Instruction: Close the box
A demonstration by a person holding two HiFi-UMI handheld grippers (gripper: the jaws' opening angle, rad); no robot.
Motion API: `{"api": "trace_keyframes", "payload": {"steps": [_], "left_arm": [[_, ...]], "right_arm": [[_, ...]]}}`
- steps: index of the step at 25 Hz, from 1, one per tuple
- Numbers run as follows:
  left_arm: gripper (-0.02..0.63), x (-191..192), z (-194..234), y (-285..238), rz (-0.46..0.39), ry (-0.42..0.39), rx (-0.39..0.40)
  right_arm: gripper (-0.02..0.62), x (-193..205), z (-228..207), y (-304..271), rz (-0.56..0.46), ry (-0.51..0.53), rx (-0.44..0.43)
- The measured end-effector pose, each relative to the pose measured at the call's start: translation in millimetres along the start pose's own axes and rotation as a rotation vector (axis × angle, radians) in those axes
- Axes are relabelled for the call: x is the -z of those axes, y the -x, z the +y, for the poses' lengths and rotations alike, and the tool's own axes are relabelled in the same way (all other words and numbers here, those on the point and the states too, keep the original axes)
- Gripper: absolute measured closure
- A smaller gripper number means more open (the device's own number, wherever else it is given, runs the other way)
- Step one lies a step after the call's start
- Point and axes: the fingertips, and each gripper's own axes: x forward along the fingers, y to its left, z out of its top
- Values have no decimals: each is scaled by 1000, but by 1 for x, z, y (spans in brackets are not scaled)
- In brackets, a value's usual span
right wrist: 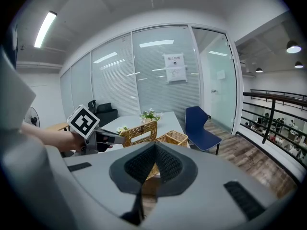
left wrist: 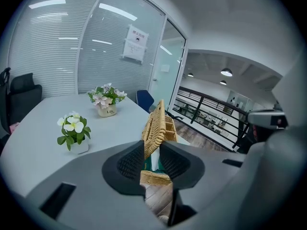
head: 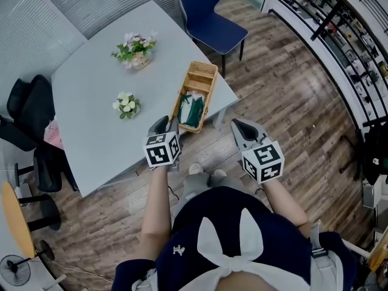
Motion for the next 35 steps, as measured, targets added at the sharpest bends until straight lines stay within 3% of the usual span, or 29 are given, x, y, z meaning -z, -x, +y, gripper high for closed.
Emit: {"api": "trace_keyframes", "payload": {"steps": [6, 30, 35], "left_arm": [[512, 5, -8, -2, 18, -77, -1], [474, 23, -31, -11, 70, -218, -2], [471, 24, -33, -13, 81, -283, -7]], "right_arm": [[589, 2, -1, 1, 0, -6, 3], [589, 7, -2, 4, 4, -11, 6], [589, 8, -3, 5, 8, -13, 10]]}}
